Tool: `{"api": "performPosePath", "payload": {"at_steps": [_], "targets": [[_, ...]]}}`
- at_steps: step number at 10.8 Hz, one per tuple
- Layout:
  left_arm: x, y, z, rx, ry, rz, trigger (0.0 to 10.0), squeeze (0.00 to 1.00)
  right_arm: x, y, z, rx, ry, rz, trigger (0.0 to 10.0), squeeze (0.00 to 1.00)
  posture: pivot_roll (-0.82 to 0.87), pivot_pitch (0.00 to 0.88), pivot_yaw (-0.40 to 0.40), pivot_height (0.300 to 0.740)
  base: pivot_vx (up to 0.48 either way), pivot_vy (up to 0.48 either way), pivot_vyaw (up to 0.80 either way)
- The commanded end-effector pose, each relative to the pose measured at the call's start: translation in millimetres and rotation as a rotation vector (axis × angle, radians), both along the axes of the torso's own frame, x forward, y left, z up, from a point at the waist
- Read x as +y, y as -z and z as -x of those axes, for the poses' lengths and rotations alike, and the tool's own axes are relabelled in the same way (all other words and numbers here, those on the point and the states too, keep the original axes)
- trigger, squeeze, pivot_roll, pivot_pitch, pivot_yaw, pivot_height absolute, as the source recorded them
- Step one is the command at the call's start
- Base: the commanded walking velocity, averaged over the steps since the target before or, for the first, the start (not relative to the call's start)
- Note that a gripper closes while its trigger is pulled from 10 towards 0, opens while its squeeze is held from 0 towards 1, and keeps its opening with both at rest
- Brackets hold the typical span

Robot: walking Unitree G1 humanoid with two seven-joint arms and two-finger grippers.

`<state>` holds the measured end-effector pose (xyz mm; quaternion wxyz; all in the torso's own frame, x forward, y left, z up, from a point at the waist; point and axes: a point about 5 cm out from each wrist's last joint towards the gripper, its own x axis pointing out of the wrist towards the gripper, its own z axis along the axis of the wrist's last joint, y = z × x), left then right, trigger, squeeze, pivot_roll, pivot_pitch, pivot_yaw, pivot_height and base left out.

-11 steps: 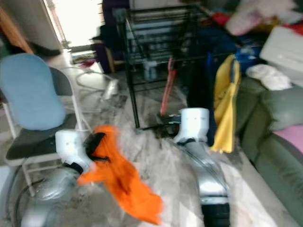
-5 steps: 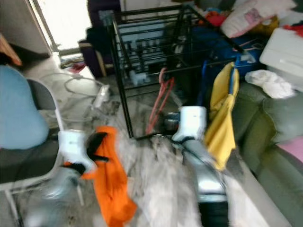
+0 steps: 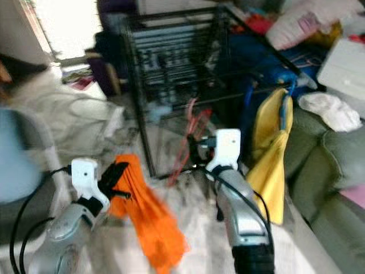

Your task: Hang hanger

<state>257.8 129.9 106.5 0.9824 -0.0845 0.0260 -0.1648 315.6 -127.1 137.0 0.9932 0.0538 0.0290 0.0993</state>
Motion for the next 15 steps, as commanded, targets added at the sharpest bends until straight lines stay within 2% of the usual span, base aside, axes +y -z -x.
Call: {"api": "performPosePath", "payload": {"at_steps": [1, 2, 6, 8, 9, 11, 12, 14, 15], "targets": [[-4.5, -3, 1.0, -0.012, 0.014, -0.001, 10.0, 0.00, -7.1, -3, 0.3, -0.008, 0.020, 0.000, 10.0, 0.00, -0.07, 0.024, 0.035, 0.740, 0.000, 0.439, 0.00], [-3.4, -6, 1.9, -0.038, 0.009, 0.009, 10.0, 0.00, -5.9, -3, 0.3, -0.007, 0.017, 0.000, 10.0, 0.00, -0.07, 0.026, 0.031, 0.740, 0.000, 0.000, 0.00], [-5.4, -4, 2.8, -0.011, 0.029, -0.004, 10.0, 0.00, -3.4, -3, -1.0, -0.007, 0.007, -0.003, 10.0, 0.00, -0.07, 0.043, 0.032, 0.740, 0.000, 0.000, 0.00], [-1.3, -9, 0.9, -0.024, 0.026, -0.023, 10.0, 0.00, 4.3, -5, -4.3, 0.001, -0.020, -0.011, 10.0, 0.00, -0.07, 0.067, 0.036, 0.740, 0.000, 0.000, 0.00], [0.1, -8, 2.3, -0.017, 0.021, -0.025, 10.0, 0.00, 6.6, -3, -5.6, 0.021, -0.030, -0.018, 10.0, 0.00, -0.07, 0.075, 0.033, 0.740, 0.000, 0.000, 0.00], [-5.7, 0, 8.5, 0.004, 0.053, -0.047, 10.0, 0.00, 32.0, 14, -8.1, 0.140, -0.142, 0.011, 10.0, 0.00, -0.06, 0.064, 0.034, 0.740, 0.000, 0.000, 0.00], [-7.1, 0, 7.3, 0.006, 0.057, -0.046, 10.0, 0.00, 42.7, 18, -9.1, 0.152, -0.173, 0.002, 10.0, 0.00, -0.06, 0.060, 0.030, 0.740, 0.000, 0.000, 0.00], [-6.9, 1, 7.1, 0.010, 0.056, -0.048, 10.0, 0.00, 49.5, 27, -8.2, 0.213, -0.211, 0.015, 10.0, 0.00, -0.06, 0.055, 0.028, 0.740, 0.000, 0.000, 0.00], [-6.9, 2, 8.0, 0.013, 0.057, -0.051, 10.0, 0.00, 48.0, 33, -7.5, 0.249, -0.210, 0.016, 10.0, 0.00, -0.06, 0.051, 0.028, 0.740, 0.000, 0.000, 0.00]]}}
